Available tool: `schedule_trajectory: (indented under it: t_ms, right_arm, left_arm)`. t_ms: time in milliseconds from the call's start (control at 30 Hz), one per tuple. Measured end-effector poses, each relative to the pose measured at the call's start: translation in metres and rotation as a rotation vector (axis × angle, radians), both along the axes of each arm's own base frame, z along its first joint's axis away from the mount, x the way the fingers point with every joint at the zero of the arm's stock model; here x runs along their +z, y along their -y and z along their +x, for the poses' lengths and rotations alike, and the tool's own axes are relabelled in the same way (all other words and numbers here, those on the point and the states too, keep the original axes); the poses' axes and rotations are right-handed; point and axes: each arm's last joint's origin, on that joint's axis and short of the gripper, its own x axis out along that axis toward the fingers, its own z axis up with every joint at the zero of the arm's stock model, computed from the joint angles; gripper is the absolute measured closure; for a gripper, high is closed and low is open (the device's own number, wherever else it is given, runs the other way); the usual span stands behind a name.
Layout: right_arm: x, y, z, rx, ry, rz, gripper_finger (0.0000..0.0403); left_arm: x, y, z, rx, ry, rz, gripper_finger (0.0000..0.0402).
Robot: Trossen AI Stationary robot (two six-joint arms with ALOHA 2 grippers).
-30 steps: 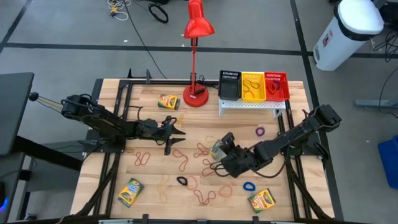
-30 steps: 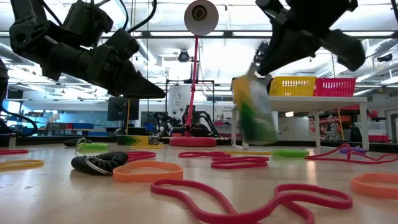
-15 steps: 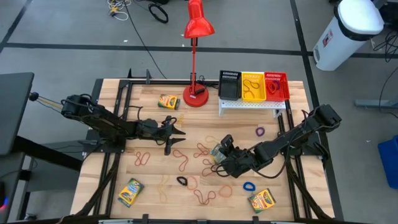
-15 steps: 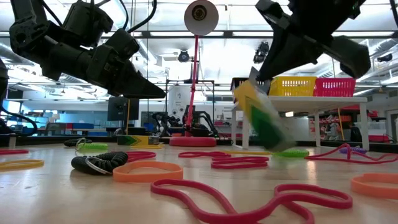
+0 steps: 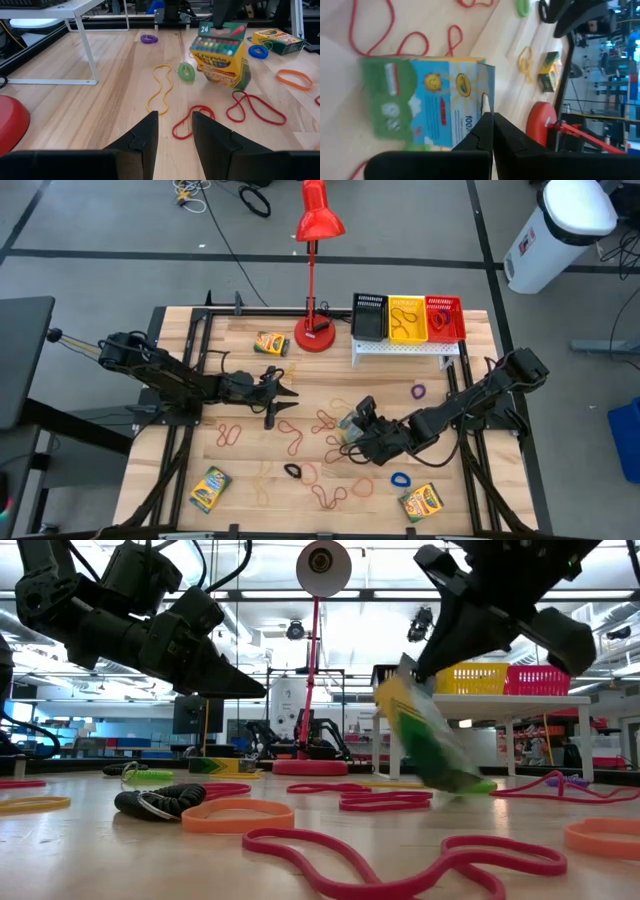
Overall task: Pick & Place Office Desk Supplies
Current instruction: Put the crayon box into the black bin
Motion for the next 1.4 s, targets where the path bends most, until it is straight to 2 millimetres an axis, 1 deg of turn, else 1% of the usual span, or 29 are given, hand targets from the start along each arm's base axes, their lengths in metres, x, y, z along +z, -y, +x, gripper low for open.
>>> schedule_trajectory:
  t_ms: [100,433,567,667,900,1133,1400]
  right_arm:
    - [-0.0033,0.0008,-0.0015,-0.010,0.001,0.005,0.0401]
    - [0.0004,0.0000,0.0025,-0.002,0.052,-0.044,0.0400]
    - [0.0002,0.0001,0.0025,-0.005,0.052,-0.038,0.0400]
    - [-0.0025,0.0001,0.0013,-0.008,0.048,-0.006,0.0400]
    - [-0.0094,0.0011,-0.0007,-0.015,0.067,0.006,0.0400]
    - [-0.0064,0.0017,0.0013,-0.024,0.102,-0.069,0.0400]
    - [-0.0060,0.0011,0.0020,-0.011,0.102,-0.068,0.0400]
  left_arm:
    - [0.0000,0.0000,0.0000,0.000,0.000,0.000,0.0276]
    - [-0.0001,0.0000,0.0000,0.000,-0.001,0.000,0.0276]
    - [-0.0001,0.0001,0.0000,0.000,-0.001,0.000,0.0276]
    - [-0.0001,0.0001,0.0000,0.000,-0.001,0.000,0.0276]
    - [-0.0001,0.0001,0.0000,0.000,-0.002,0.000,0.0276]
    - [-0.0002,0.0001,0.0000,0.000,-0.002,0.000,0.0276]
    - [-0.0005,0.0001,-0.0001,0.000,-0.006,0.001,0.0276]
